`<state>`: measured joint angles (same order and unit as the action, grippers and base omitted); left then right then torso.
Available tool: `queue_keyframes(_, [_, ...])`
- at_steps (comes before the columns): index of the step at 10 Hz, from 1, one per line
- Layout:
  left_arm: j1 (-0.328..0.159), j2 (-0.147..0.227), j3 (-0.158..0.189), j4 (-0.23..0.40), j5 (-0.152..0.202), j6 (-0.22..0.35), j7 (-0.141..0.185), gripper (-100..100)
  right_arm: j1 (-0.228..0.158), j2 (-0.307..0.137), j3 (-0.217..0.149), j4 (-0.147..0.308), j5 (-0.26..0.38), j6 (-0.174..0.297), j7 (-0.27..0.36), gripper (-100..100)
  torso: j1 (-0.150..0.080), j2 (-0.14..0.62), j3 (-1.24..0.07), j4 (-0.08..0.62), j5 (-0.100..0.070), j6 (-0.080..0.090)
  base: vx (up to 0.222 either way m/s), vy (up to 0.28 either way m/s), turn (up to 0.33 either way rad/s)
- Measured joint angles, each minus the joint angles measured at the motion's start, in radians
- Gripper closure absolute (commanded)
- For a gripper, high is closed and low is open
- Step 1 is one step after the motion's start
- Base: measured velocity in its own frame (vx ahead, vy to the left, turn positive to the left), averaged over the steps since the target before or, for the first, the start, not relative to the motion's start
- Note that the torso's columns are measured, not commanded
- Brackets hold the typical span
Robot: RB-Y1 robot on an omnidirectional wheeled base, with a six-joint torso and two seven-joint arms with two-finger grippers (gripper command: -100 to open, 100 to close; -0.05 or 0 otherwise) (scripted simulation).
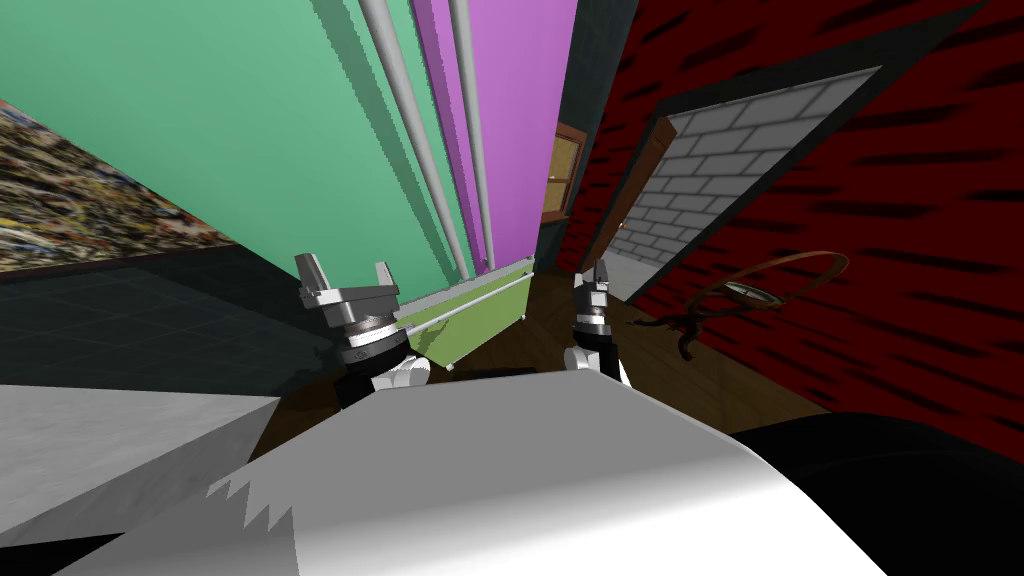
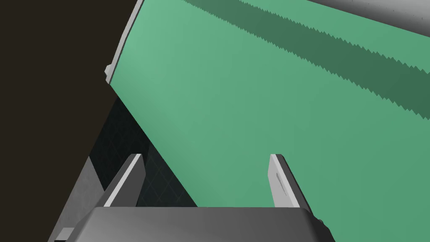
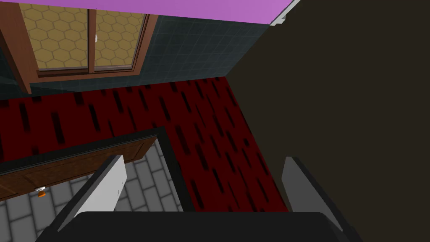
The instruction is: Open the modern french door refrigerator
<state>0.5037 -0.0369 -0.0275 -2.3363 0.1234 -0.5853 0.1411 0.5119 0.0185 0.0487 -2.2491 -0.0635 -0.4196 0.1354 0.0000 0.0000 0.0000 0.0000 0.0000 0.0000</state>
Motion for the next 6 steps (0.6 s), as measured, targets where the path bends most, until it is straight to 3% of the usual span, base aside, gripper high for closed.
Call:
queue_keyframes(2, [0.0, 0.0, 0.0, 0.0, 0.0, 0.0, 0.0, 0, 0.0, 0.0, 0.0, 0.0, 0.0, 0.0, 0.0, 0, 0.0, 0.104, -0.209, 0.105, 0.0, 0.0, 0.0, 0.0, 0.0])
queue_keyframes(6, [0.0, 0.0, 0.0, 0.0, 0.0, 0.0, 0.0, 0, 0.0, 0.0, 0.0, 0.0, 0.0, 0.0, 0.0, 0, 0.0, 0.396, -0.792, 0.396, 0.0, 0.0, 0.0, 0.0, 0.0])
